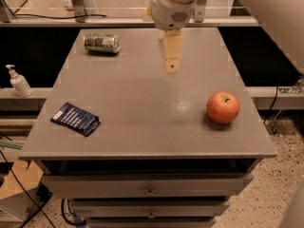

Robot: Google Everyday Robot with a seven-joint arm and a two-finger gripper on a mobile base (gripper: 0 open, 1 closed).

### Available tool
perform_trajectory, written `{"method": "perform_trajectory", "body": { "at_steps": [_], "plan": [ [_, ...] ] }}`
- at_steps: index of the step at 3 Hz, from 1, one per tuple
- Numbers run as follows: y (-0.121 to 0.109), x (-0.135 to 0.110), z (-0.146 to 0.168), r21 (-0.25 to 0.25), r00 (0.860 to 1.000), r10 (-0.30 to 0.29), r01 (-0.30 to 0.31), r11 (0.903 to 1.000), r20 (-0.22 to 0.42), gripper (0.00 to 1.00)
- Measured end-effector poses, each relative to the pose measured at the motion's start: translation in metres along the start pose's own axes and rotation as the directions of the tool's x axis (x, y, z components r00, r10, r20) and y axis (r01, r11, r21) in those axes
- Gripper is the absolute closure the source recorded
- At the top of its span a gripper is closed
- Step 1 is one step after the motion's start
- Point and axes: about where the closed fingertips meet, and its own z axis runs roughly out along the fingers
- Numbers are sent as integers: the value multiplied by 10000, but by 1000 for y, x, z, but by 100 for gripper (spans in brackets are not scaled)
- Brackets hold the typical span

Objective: Place green can upright

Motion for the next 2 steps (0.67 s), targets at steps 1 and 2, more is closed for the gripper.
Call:
{"method": "perform_trajectory", "body": {
  "at_steps": [1,2],
  "plan": [
    [-27,-4,18,-75,9989,24,-21,10000,460,0],
    [-50,-14,32,-36,9954,14,-11,10000,956,0]
  ]
}}
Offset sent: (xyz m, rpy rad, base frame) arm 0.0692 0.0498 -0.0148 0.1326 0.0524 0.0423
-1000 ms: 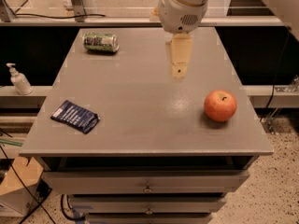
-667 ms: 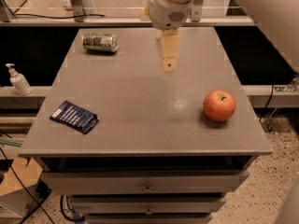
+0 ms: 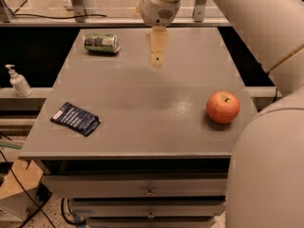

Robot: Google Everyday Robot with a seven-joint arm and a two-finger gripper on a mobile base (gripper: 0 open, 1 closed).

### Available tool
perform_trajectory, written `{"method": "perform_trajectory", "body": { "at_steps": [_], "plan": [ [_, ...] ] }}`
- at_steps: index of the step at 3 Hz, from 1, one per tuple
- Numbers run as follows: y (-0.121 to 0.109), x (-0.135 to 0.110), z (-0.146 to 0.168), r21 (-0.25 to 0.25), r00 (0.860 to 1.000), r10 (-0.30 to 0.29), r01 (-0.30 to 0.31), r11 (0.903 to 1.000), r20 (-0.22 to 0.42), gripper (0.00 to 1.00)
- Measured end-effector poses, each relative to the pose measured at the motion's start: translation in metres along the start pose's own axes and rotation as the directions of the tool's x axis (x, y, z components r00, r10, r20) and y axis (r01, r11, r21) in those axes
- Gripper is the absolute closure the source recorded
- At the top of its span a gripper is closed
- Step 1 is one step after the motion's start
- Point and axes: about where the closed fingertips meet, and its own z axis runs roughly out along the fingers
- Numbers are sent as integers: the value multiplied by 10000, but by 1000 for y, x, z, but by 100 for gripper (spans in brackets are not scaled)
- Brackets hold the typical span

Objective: Place green can upright

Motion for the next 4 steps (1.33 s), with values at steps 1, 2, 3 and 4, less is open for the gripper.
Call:
{"method": "perform_trajectory", "body": {
  "at_steps": [1,2,3,4],
  "plan": [
    [-4,-1,0,75,10000,6,-6,10000,56,0],
    [-6,-1,5,106,9998,188,-189,9998,93,0],
    [-26,-12,20,253,9999,68,-72,9997,157,0],
    [-51,-31,41,231,9987,-358,350,9991,367,0]
  ]
}}
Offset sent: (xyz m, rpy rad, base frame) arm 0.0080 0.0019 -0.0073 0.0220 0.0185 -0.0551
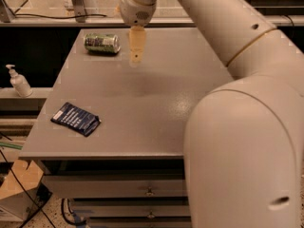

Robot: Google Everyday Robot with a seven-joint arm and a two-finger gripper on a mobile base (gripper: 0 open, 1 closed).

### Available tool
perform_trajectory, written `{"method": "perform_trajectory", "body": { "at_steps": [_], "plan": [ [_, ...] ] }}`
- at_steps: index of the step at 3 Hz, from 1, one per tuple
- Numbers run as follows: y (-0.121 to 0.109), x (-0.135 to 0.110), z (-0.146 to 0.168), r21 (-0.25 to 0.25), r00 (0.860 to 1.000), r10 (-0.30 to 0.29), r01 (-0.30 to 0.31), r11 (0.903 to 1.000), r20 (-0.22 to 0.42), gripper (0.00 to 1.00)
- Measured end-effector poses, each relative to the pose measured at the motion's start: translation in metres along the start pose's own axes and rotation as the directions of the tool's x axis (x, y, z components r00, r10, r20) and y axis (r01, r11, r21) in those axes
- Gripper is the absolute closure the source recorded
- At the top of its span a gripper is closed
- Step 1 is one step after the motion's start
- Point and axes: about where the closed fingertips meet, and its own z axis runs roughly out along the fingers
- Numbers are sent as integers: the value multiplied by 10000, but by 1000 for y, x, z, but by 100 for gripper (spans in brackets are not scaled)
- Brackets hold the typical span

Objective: Place green can upright

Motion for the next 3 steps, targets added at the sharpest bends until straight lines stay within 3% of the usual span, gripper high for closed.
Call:
{"method": "perform_trajectory", "body": {
  "at_steps": [2,3],
  "plan": [
    [-42,-28,45,-157,9974,-559,567,9983,456,0],
    [-55,-33,61,-189,9969,-535,547,9983,579,0]
  ]
}}
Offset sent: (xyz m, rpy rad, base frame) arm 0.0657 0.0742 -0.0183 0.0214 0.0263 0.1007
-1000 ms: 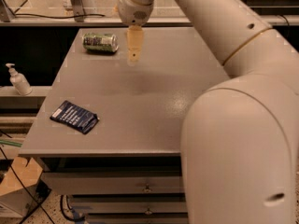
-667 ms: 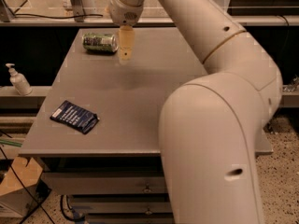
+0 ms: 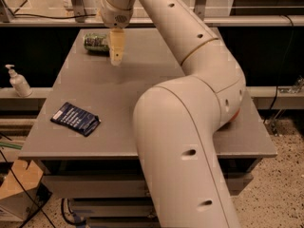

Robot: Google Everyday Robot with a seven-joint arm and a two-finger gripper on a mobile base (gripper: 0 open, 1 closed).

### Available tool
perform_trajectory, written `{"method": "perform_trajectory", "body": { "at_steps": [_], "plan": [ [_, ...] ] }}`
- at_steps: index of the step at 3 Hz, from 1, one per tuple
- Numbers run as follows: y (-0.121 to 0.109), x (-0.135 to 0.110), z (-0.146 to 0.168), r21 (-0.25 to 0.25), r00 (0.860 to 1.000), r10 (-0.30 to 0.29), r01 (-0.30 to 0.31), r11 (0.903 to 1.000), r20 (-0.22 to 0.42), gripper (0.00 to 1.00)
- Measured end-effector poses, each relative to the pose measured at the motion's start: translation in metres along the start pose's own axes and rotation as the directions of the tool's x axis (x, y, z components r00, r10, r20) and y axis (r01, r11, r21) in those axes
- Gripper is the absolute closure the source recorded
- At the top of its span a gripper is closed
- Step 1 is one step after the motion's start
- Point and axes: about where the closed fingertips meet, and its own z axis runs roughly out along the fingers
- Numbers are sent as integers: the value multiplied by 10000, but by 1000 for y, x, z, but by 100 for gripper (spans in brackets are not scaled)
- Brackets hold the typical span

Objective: Place green can upright

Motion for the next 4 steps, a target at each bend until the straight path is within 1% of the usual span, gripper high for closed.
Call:
{"method": "perform_trajectory", "body": {
  "at_steps": [2,4],
  "plan": [
    [-14,-3,18,9,9997,207,-207,9998,144,0],
    [-21,-3,34,-122,9988,429,-426,9990,238,0]
  ]
}}
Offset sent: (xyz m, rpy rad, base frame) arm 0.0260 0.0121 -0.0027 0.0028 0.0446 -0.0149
